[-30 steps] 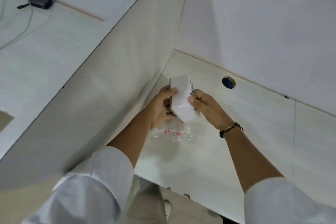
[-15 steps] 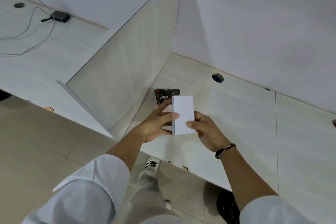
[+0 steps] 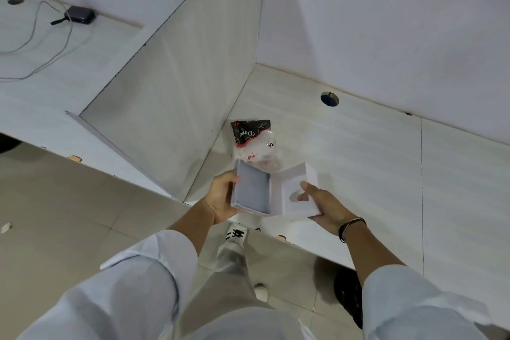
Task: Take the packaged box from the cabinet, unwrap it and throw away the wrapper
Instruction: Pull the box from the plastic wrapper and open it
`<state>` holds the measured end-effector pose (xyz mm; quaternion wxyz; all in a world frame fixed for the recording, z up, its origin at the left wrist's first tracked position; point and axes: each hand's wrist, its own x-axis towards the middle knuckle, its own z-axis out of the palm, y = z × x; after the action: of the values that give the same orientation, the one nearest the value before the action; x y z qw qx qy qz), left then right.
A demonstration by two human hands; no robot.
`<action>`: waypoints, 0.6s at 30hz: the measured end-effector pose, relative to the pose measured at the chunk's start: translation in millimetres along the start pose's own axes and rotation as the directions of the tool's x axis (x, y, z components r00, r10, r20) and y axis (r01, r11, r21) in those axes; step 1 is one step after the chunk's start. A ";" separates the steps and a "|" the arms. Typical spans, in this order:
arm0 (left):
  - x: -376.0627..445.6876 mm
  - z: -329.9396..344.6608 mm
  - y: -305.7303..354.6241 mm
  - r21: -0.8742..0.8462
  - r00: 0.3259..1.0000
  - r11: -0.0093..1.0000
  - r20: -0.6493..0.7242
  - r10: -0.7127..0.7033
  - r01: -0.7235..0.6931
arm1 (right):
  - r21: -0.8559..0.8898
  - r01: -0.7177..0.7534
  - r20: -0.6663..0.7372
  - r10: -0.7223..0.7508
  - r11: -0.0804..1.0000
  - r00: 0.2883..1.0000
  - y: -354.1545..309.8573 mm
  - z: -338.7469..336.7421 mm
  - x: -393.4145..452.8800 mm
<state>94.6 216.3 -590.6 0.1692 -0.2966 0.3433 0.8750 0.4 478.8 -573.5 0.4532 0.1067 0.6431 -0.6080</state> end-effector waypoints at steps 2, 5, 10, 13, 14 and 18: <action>6.8 -10.6 -1.2 0.202 0.974 0.979 -0.213 0.074 -0.030 | 0.036 -0.024 -0.024 0.025 0.999 0.999 10.4 -7.9 6.4; 18.6 -20.1 1.2 0.608 0.862 0.792 -0.427 0.274 0.050 | 0.069 -0.066 -0.162 0.076 0.995 0.984 19.0 -12.1 13.6; 46.0 -5.1 10.6 0.990 0.738 0.056 -0.135 0.661 0.131 | -0.544 -0.072 -0.461 -0.226 0.836 0.859 19.0 -5.7 28.1; 72.0 9.8 16.6 0.919 0.782 -0.365 0.116 0.612 0.149 | -0.674 -0.020 -0.493 -0.430 0.738 0.756 9.8 5.9 26.9; 80.3 13.6 18.4 0.890 0.797 -0.434 0.159 0.582 0.139 | -0.690 0.019 -0.474 -0.471 0.724 0.744 7.2 9.2 27.6; 102.6 25.8 31.9 0.799 0.769 -0.586 0.286 0.572 0.138 | -0.670 0.135 -0.410 -0.515 0.730 0.753 -7.4 26.1 27.7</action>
<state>-10.3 221.4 -624.7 0.0140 -0.0671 0.9966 0.0456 -8.5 442.7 -584.2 0.1283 0.0133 0.9148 -0.3826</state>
